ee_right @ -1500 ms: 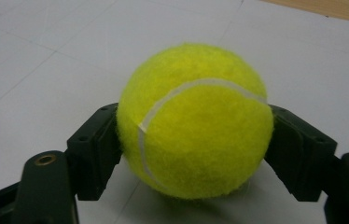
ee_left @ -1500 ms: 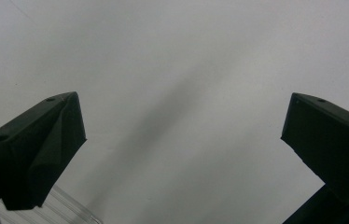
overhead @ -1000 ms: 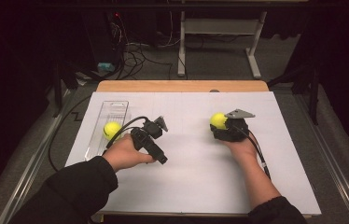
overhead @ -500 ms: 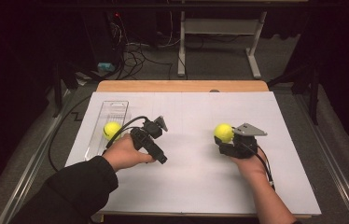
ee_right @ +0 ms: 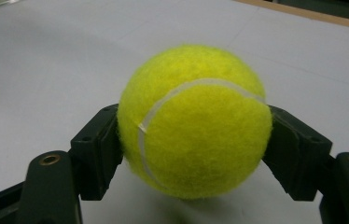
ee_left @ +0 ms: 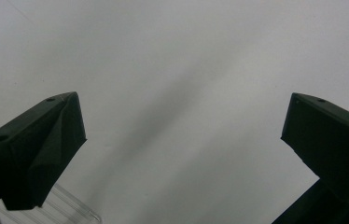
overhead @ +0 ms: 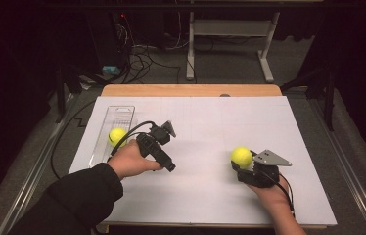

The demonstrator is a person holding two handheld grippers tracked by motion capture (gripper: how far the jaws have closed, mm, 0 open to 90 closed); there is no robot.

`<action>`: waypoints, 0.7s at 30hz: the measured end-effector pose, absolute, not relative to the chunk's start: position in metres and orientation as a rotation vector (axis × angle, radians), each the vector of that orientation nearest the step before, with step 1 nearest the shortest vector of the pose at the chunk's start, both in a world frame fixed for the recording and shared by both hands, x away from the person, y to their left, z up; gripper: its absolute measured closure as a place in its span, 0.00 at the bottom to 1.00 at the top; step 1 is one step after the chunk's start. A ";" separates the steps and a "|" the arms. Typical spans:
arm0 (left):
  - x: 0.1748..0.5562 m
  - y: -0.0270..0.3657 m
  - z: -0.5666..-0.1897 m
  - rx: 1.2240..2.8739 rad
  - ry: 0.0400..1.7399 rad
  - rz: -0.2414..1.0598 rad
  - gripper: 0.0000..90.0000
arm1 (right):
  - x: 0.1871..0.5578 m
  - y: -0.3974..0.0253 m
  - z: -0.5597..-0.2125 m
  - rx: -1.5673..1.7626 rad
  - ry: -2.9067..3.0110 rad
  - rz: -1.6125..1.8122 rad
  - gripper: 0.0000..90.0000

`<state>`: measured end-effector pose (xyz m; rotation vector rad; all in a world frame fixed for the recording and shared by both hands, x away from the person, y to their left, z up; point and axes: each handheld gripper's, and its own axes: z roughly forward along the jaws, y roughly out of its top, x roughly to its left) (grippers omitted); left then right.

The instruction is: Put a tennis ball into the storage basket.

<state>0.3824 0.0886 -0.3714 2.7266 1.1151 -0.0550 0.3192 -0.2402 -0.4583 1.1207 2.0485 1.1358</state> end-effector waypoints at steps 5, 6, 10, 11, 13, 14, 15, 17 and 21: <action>0.381 0.085 -0.370 2.733 1.108 -0.069 0.01 | 0.313 -0.246 -0.462 1.125 2.047 1.129 0.30; 0.381 0.085 -0.370 2.738 1.103 -0.060 0.01 | 0.313 -0.247 -0.463 1.124 2.050 1.131 0.30; 0.380 0.081 -0.366 2.735 1.094 -0.056 0.01 | 0.313 -0.244 -0.465 1.114 2.062 1.141 0.30; 0.380 0.080 -0.364 2.737 1.091 -0.059 0.01 | 0.312 -0.242 -0.465 1.110 2.066 1.140 0.30; 0.379 0.079 -0.362 2.735 1.083 -0.057 0.01 | 0.311 -0.239 -0.465 1.094 2.073 1.148 0.30; 0.378 0.078 -0.361 2.734 1.084 -0.055 0.01 | 0.310 -0.236 -0.465 1.091 2.076 1.155 0.30; 0.378 0.078 -0.361 2.731 1.081 -0.057 0.01 | 0.310 -0.234 -0.464 1.080 2.076 1.163 0.30; 0.378 0.077 -0.358 2.735 1.075 -0.051 0.01 | 0.309 -0.229 -0.464 1.070 2.081 1.179 0.30; 0.377 0.078 -0.355 2.725 1.075 -0.050 0.01 | 0.307 -0.215 -0.464 1.022 2.109 1.200 0.30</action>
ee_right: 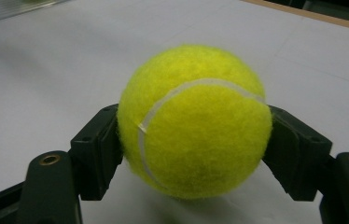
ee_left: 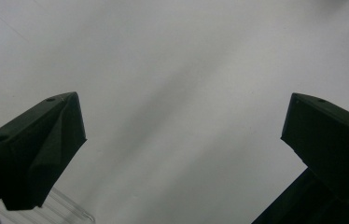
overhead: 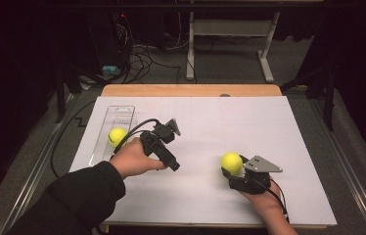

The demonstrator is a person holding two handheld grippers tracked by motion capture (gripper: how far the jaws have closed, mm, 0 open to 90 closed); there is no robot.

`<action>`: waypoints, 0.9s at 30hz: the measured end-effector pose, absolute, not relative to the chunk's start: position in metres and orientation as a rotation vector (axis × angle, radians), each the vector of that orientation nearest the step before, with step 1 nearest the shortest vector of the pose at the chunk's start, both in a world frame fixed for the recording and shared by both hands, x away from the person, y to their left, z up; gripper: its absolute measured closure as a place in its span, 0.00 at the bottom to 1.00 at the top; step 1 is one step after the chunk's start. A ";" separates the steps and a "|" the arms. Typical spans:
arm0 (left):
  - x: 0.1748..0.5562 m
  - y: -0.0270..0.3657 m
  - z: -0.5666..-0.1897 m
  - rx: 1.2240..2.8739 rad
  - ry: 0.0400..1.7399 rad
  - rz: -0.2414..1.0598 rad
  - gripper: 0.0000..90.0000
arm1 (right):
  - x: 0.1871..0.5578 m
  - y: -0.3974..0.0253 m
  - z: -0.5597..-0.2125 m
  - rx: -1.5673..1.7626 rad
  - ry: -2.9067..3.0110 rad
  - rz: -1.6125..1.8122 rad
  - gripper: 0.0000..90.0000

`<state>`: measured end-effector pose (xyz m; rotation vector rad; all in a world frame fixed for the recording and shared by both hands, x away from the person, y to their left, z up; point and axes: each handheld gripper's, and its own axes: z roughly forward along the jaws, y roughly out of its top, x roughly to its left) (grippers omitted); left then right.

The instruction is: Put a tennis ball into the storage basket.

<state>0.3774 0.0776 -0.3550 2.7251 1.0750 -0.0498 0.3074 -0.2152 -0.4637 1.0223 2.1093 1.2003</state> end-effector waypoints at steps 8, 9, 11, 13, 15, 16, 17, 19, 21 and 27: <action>0.378 0.080 -0.350 2.711 1.077 -0.051 0.01 | 0.305 -0.192 -0.463 0.957 2.145 1.239 0.30; 0.378 0.080 -0.349 2.712 1.074 -0.060 0.01 | 0.305 -0.188 -0.463 0.950 2.148 1.250 0.30; 0.377 0.078 -0.347 2.709 1.068 -0.056 0.01 | 0.303 -0.182 -0.463 0.934 2.160 1.261 0.30; 0.377 0.077 -0.346 2.712 1.063 -0.052 0.01 | 0.303 -0.176 -0.463 0.919 2.165 1.271 0.30; 0.376 0.074 -0.344 2.713 1.057 -0.047 0.01 | 0.301 -0.169 -0.463 0.895 2.174 1.285 0.30; 0.376 0.073 -0.344 2.711 1.051 -0.052 0.01 | 0.300 -0.166 -0.463 0.894 2.177 1.287 0.30; 0.376 0.072 -0.343 2.716 1.038 -0.039 0.01 | 0.300 -0.163 -0.463 0.880 2.186 1.287 0.30; 0.376 0.071 -0.342 2.729 1.033 -0.047 0.01 | 0.298 -0.158 -0.464 0.863 2.194 1.294 0.30; 0.375 0.068 -0.343 2.719 1.035 -0.046 0.01 | 0.296 -0.152 -0.463 0.845 2.202 1.305 0.30; 0.374 0.061 -0.343 2.723 1.015 -0.058 0.01 | 0.290 -0.134 -0.464 0.807 2.228 1.337 0.30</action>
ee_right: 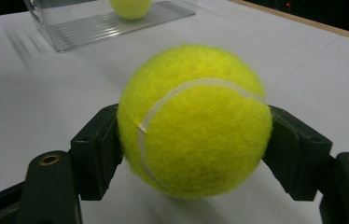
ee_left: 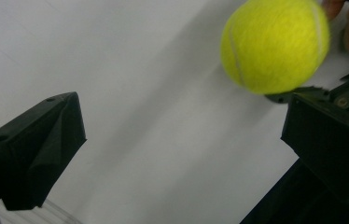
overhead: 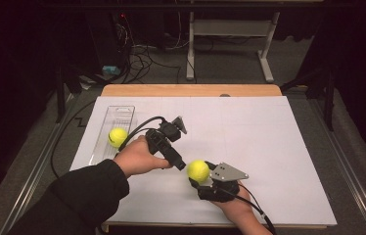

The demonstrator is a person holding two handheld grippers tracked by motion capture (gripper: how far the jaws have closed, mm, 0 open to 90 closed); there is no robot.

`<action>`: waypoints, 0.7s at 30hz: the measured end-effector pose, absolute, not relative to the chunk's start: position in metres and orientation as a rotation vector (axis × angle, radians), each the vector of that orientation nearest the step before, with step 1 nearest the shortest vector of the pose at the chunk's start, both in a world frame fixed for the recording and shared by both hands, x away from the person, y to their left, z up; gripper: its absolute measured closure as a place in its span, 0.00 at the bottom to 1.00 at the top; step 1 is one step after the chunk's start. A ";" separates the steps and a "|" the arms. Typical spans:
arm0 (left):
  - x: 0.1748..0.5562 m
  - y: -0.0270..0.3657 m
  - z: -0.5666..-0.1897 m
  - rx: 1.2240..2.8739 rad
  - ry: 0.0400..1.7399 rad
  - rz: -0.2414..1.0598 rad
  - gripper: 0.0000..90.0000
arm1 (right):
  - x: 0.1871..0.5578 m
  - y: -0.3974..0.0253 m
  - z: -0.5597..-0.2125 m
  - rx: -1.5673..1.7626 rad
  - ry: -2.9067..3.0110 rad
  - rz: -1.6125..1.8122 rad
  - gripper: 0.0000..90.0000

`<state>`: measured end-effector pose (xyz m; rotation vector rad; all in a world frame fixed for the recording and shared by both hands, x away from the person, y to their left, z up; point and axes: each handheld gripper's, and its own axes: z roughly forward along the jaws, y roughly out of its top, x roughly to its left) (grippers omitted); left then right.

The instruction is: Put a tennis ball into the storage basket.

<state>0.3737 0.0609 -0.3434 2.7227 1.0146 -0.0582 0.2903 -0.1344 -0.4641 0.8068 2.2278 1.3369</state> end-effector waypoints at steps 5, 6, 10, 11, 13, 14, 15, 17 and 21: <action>0.371 0.052 -0.345 2.732 0.991 -0.086 0.01 | 0.287 -0.124 -0.465 0.782 2.239 1.364 0.30; 0.371 0.050 -0.345 2.736 0.983 -0.090 0.01 | 0.287 -0.123 -0.465 0.771 2.246 1.360 0.30; 0.370 0.043 -0.347 2.748 0.967 -0.110 0.01 | 0.285 -0.117 -0.465 0.766 2.248 1.383 0.30; 0.370 0.040 -0.348 2.750 0.965 -0.113 0.01 | 0.284 -0.116 -0.464 0.771 2.249 1.383 0.30; 0.369 0.036 -0.350 2.759 0.958 -0.124 0.01 | 0.284 -0.115 -0.464 0.761 2.251 1.394 0.30; 0.368 0.033 -0.351 2.766 0.952 -0.131 0.01 | 0.284 -0.115 -0.463 0.745 2.247 1.398 0.30; 0.368 0.032 -0.352 2.769 0.948 -0.135 0.01 | 0.284 -0.114 -0.463 0.744 2.243 1.401 0.30; 0.367 0.028 -0.355 2.778 0.943 -0.144 0.01 | 0.283 -0.115 -0.462 0.746 2.239 1.405 0.30; 0.367 0.022 -0.361 2.794 0.940 -0.167 0.01 | 0.282 -0.116 -0.459 0.760 2.225 1.424 0.30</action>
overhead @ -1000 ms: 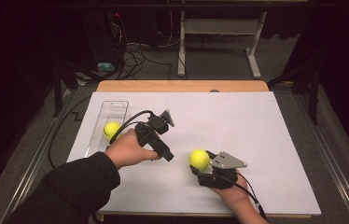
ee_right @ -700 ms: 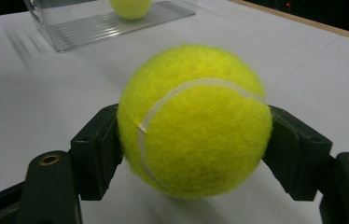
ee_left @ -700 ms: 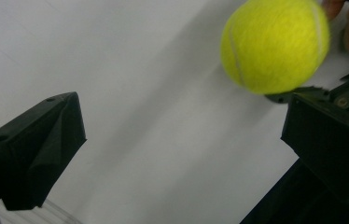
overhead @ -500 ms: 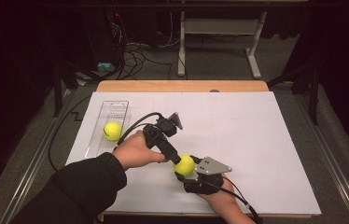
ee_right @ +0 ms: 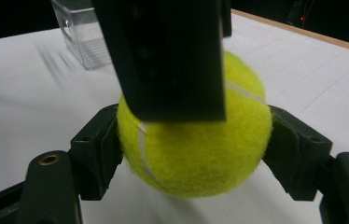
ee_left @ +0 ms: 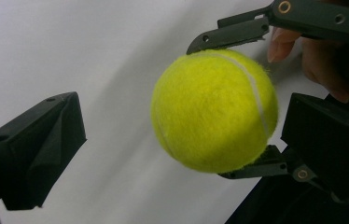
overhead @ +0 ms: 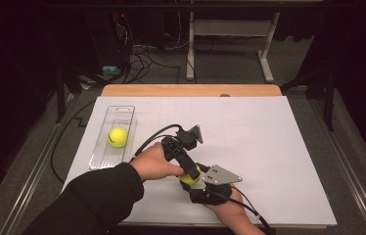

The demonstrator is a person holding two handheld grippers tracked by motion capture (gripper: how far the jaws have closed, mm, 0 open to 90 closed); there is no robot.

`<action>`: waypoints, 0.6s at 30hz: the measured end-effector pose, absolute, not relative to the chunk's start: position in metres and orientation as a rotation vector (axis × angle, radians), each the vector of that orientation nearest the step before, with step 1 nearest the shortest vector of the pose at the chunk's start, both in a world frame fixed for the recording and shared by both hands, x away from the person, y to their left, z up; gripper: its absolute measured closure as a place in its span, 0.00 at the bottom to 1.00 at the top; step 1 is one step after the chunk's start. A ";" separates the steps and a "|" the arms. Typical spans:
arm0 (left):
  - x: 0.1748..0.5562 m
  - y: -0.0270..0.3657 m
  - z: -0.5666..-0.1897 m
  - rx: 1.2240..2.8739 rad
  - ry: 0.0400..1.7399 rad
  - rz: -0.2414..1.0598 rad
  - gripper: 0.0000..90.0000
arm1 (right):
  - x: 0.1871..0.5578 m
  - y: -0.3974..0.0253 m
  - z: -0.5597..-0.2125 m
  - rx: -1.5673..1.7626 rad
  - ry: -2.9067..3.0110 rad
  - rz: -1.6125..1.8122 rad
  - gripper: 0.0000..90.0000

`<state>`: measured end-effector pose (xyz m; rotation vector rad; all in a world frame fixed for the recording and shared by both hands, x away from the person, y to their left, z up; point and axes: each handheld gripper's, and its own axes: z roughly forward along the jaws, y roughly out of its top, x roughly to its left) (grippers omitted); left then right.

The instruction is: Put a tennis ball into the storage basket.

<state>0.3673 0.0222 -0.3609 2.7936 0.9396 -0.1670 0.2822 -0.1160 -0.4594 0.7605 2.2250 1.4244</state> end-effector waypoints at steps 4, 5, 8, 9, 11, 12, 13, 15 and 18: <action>0.368 0.019 -0.366 2.800 0.945 -0.192 0.01 | 0.283 -0.117 -0.458 0.753 2.209 1.435 0.30; 0.368 0.019 -0.367 2.795 0.947 -0.201 0.01 | 0.283 -0.118 -0.458 0.754 2.207 1.435 0.30; 0.369 0.018 -0.370 2.795 0.942 -0.221 0.03 | 0.282 -0.118 -0.457 0.772 2.205 1.438 0.30; 0.369 0.018 -0.371 2.794 0.940 -0.227 0.04 | 0.282 -0.118 -0.457 0.766 2.208 1.436 0.30; 0.369 0.017 -0.372 2.791 0.933 -0.247 0.07 | 0.283 -0.119 -0.457 0.751 2.208 1.436 0.30; 0.369 0.017 -0.372 2.788 0.933 -0.255 0.09 | 0.283 -0.119 -0.457 0.749 2.202 1.436 0.30; 0.369 0.017 -0.372 2.783 0.931 -0.269 0.12 | 0.283 -0.119 -0.457 0.755 2.204 1.434 0.30; 0.368 0.017 -0.371 2.776 0.911 -0.289 0.20 | 0.283 -0.119 -0.457 0.765 2.207 1.432 0.30; 0.369 0.017 -0.371 2.776 0.900 -0.316 0.28 | 0.284 -0.119 -0.458 0.766 2.206 1.422 0.30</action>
